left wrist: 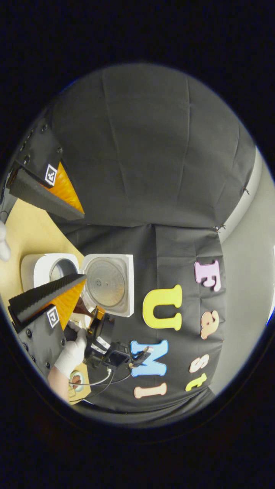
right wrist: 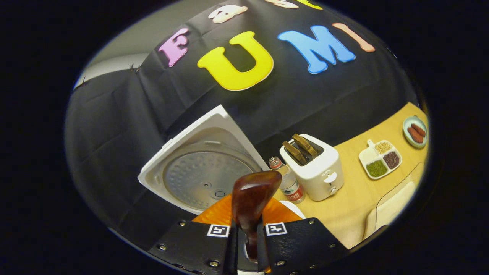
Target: Close the left gripper, press the button to open the rice cooker; take a wooden spoon from the chopstick holder with the right hand, scoop a spoonful of rice and pour it into the rice cooker, then put the wooden spoon back into the chopstick holder.
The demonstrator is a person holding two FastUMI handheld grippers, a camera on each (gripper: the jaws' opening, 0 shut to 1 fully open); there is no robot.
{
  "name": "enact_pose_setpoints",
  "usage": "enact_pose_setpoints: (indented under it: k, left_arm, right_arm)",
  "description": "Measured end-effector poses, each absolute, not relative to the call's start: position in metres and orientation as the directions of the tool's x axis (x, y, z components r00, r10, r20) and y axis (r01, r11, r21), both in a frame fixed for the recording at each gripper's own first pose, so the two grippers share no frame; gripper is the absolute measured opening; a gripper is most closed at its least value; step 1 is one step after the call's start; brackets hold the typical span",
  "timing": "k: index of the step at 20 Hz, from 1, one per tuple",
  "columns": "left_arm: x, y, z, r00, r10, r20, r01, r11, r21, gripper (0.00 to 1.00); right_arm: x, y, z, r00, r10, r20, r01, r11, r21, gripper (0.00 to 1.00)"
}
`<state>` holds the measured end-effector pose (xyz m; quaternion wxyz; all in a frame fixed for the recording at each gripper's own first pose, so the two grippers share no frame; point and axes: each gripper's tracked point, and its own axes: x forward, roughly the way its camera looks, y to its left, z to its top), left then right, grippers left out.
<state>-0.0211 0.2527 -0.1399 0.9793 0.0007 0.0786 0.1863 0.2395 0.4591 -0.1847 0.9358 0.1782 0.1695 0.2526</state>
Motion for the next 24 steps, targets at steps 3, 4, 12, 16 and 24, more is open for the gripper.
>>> enact_pose_setpoints:
  k: [3, 4, 12, 16, 24]
  left_arm:
    - [-0.023, 0.258, -0.143, 0.913, 0.377, -0.154, -0.375, 0.926, 0.042, 1.0]
    - [-0.023, 0.257, -0.144, 0.912, 0.379, -0.156, -0.377, 0.925, 0.044, 1.0]
    - [-0.032, 0.256, -0.149, 0.908, 0.383, -0.171, -0.385, 0.923, 0.019, 0.99]
    - [-0.032, 0.254, -0.147, 0.906, 0.389, -0.166, -0.389, 0.921, 0.033, 0.98]
    - [-0.036, 0.251, -0.143, 0.905, 0.391, -0.168, -0.39, 0.92, 0.039, 0.99]
  right_arm:
    - [0.236, 0.462, -0.179, 0.839, 0.505, -0.203, -0.454, 0.855, 0.252, 0.2]
    - [0.234, 0.465, -0.179, 0.841, 0.507, -0.189, -0.472, 0.858, 0.202, 0.19]
    - [0.214, 0.495, -0.163, 0.83, 0.551, -0.091, -0.557, 0.807, -0.194, 0.2]
    - [0.199, 0.51, -0.154, 0.809, 0.587, -0.029, -0.548, 0.736, -0.399, 0.2]
    - [0.194, 0.506, -0.156, 0.785, 0.617, -0.056, -0.603, 0.739, -0.3, 0.2]
